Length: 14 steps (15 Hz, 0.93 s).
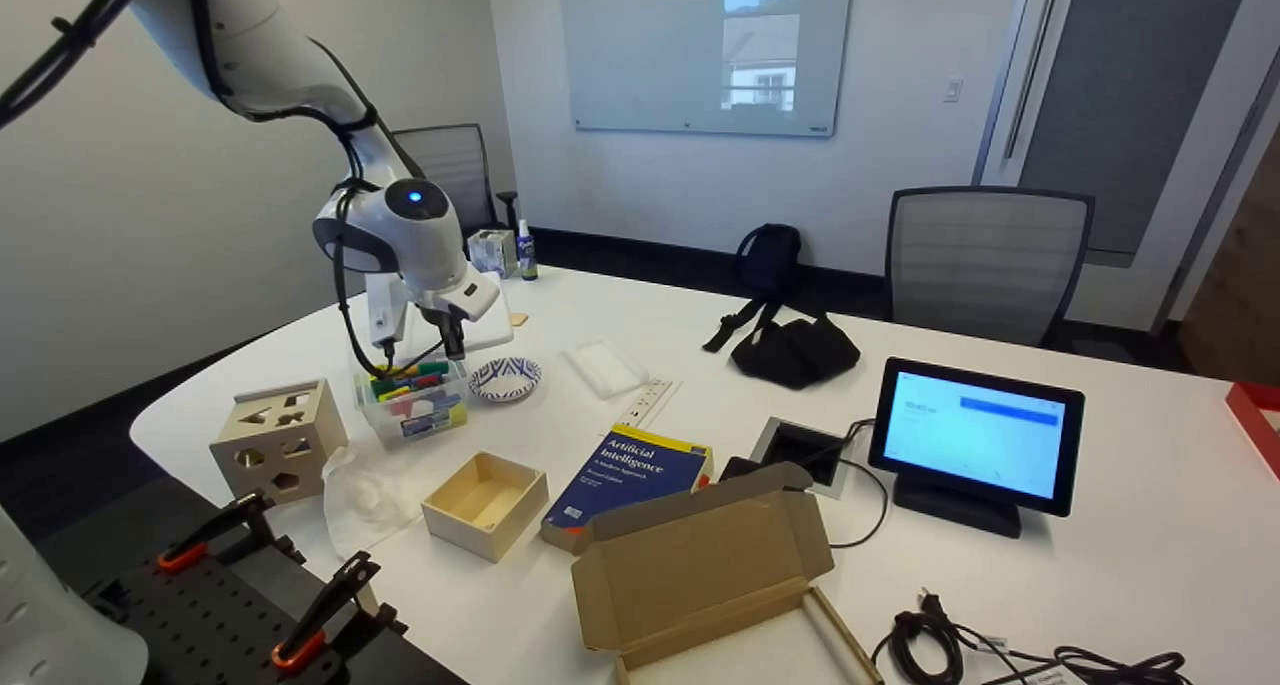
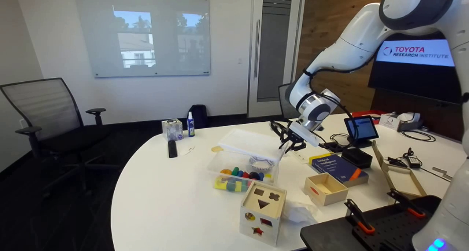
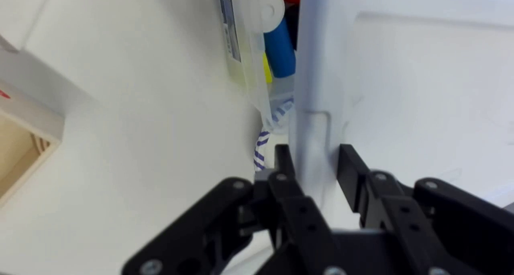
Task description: Remove the white lid from the lunchbox and put it on the table
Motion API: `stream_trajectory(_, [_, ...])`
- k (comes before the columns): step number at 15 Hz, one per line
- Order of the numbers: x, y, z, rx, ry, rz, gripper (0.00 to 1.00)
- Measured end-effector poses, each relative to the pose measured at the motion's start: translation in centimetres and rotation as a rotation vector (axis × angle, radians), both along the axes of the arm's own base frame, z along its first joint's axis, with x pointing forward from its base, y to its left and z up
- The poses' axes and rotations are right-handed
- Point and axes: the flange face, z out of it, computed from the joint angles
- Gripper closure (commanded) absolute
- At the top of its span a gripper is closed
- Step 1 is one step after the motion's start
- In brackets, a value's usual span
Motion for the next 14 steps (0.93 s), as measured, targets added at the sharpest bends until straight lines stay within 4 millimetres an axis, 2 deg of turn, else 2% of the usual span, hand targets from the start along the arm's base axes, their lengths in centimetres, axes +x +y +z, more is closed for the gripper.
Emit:
stream_trajectory(5, [1.1, -4.3, -0.8, -0.012, -0.038, -0.154, 0.92])
stream_trajectory(10, [3.1, -10.3, -1.6, -0.095, -0.086, -0.313, 0.92])
stream_trajectory(12, [3.7, -12.1, -2.7, -0.119, -0.085, -0.354, 0.92])
stream_trajectory(14, [4.0, -12.9, -4.6, -0.132, -0.068, -0.369, 0.92])
